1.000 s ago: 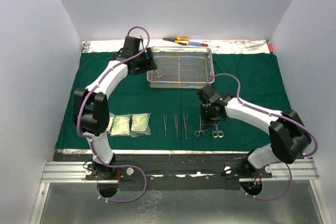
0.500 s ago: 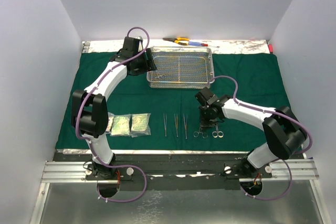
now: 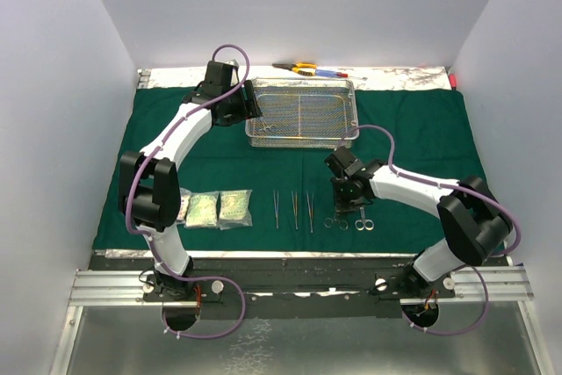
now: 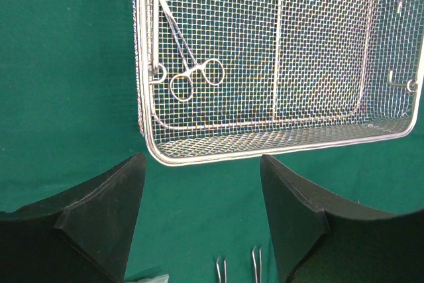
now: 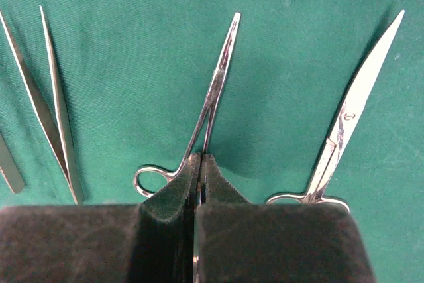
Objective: Open and lay out the surgical kit
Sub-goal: Place the medical item in the surgical kit.
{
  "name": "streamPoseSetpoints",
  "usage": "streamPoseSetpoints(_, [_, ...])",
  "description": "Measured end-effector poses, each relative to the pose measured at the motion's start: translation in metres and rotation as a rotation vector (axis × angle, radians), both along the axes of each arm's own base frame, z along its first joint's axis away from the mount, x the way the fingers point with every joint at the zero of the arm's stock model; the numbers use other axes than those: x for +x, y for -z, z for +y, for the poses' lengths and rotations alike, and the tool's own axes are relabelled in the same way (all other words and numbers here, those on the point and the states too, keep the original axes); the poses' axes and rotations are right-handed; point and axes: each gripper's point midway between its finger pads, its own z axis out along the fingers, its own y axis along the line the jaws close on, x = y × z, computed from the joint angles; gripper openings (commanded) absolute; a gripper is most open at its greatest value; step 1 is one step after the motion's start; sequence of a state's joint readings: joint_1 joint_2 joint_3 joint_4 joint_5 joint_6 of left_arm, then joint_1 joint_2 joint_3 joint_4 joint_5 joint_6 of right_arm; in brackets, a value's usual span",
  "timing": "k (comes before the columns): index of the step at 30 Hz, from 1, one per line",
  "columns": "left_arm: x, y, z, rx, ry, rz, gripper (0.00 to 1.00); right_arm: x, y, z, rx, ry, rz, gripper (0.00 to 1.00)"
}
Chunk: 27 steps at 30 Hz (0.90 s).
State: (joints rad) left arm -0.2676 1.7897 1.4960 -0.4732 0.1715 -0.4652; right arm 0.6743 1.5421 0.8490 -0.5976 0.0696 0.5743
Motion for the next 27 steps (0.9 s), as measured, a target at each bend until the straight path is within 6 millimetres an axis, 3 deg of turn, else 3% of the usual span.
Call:
streamPoseSetpoints(11, [0.0, 0.0, 0.0, 0.0, 0.0, 0.0, 0.72, 0.007, -0.001, 0.003, 0.0, -0.056, -0.027, 0.01])
streamPoseSetpoints(15, [0.0, -0.001, 0.001, 0.004, -0.004, -0.003, 0.72, 0.007, -0.009, 0.001, -0.014, -0.04, -0.021, 0.23])
streamPoseSetpoints(18, [0.001, -0.003, 0.003, 0.01, -0.013, -0.01, 0.72, 0.019, -0.035, 0.007, 0.009, -0.028, -0.072, 0.38])
streamPoseSetpoints(23, [0.002, -0.011, 0.008, 0.023, -0.033, -0.034, 0.72, 0.064, -0.104, 0.037, 0.111, -0.027, -0.254, 0.43])
streamPoseSetpoints(27, [-0.001, -0.016, 0.013, 0.039, -0.052, -0.051, 0.72, 0.1, -0.14, 0.061, 0.163, -0.059, -0.369, 0.45])
